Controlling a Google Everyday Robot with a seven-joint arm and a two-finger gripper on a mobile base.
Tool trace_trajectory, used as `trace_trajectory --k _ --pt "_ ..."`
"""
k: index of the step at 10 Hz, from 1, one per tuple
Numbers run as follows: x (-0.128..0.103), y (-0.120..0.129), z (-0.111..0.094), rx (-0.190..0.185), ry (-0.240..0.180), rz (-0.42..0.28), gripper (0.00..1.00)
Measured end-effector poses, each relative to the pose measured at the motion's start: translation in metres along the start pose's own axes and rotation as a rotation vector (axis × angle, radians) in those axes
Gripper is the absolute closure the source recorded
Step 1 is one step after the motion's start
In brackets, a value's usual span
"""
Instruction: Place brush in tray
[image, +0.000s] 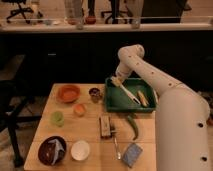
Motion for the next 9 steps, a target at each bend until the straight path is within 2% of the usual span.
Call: trace_trajectory --k 1,2,6,7,9 --pt "-0.0014 0.0010 0.0002 -0.001 0.000 -0.002 0.78" --pt "-0.0014 0.0010 0.0003 -0.001 0.000 -0.003 0.70" --pt "0.0002 0.0003 0.0014 0.000 0.002 -0.001 0.28" --pt "0.0001 0.0003 0.0013 0.000 0.002 -0.001 0.22" --pt "0.0006 -0.0001 0.0014 0.000 0.003 -0.001 0.20"
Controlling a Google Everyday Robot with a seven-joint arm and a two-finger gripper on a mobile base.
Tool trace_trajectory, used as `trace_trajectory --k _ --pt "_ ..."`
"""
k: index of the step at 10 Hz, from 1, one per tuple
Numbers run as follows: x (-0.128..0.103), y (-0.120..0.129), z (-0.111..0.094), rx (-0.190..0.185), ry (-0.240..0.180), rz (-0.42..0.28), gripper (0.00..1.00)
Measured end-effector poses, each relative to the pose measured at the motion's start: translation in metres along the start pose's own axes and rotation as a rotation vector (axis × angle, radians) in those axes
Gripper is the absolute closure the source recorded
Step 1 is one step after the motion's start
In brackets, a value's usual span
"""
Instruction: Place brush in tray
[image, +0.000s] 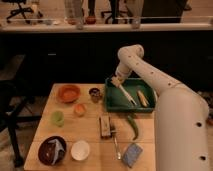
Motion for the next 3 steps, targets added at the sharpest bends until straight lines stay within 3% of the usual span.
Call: trace_trajectory --k 3 --pt "0.0008 -0.0005 -0.0001 0.000 0.000 0.001 0.20"
